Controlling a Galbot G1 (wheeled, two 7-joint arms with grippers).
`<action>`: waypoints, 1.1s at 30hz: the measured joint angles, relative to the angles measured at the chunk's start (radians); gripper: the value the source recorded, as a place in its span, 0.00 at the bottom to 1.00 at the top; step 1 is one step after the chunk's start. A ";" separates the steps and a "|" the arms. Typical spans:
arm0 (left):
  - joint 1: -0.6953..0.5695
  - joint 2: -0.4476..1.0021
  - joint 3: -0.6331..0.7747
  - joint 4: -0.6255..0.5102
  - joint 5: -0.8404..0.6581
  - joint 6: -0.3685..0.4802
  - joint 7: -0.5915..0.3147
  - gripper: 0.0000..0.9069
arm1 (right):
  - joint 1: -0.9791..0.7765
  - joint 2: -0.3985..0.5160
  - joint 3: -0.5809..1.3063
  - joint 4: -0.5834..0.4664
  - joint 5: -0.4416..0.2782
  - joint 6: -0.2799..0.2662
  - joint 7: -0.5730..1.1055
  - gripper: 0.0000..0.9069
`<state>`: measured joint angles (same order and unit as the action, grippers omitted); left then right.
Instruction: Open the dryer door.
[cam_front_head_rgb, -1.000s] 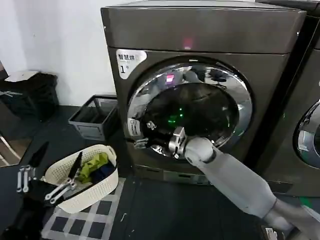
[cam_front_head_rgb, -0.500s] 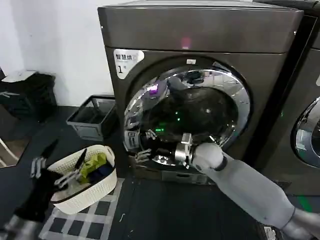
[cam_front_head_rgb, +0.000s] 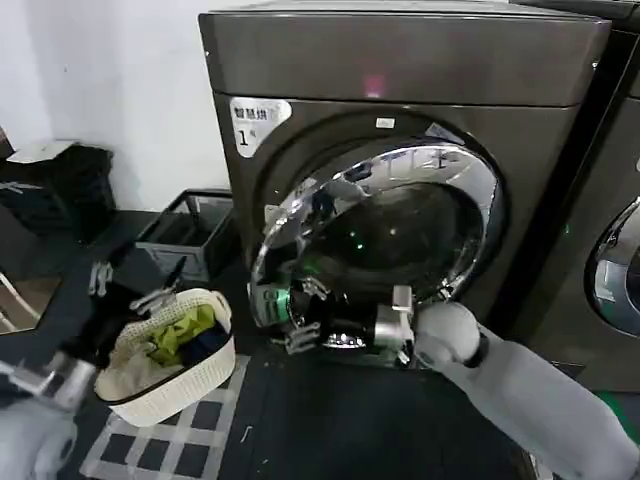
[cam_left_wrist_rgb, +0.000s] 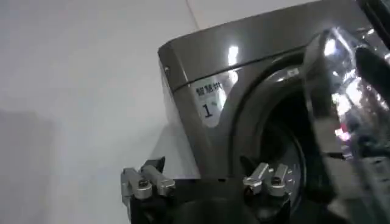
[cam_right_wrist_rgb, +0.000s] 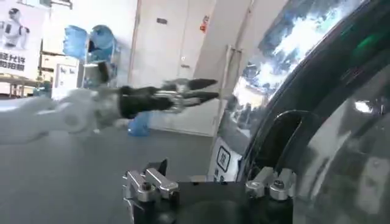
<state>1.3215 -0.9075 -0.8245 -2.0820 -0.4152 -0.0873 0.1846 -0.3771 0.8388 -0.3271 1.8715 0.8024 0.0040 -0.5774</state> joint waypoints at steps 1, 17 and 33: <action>-0.013 0.009 0.009 0.011 0.001 -0.001 0.001 1.00 | -0.010 -0.008 0.010 0.011 0.000 0.000 0.002 1.00; -0.155 0.068 0.193 0.093 0.021 -0.014 0.055 1.00 | -0.212 -0.143 0.197 0.147 -0.044 0.007 0.020 1.00; -0.341 0.047 0.457 0.181 0.064 -0.042 0.093 1.00 | -0.844 -0.178 0.784 0.258 -0.170 0.015 0.119 1.00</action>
<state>0.9803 -0.8603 -0.3671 -1.9010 -0.3514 -0.1290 0.2779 -1.2210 0.6613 0.4567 2.1291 0.6324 0.0186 -0.4585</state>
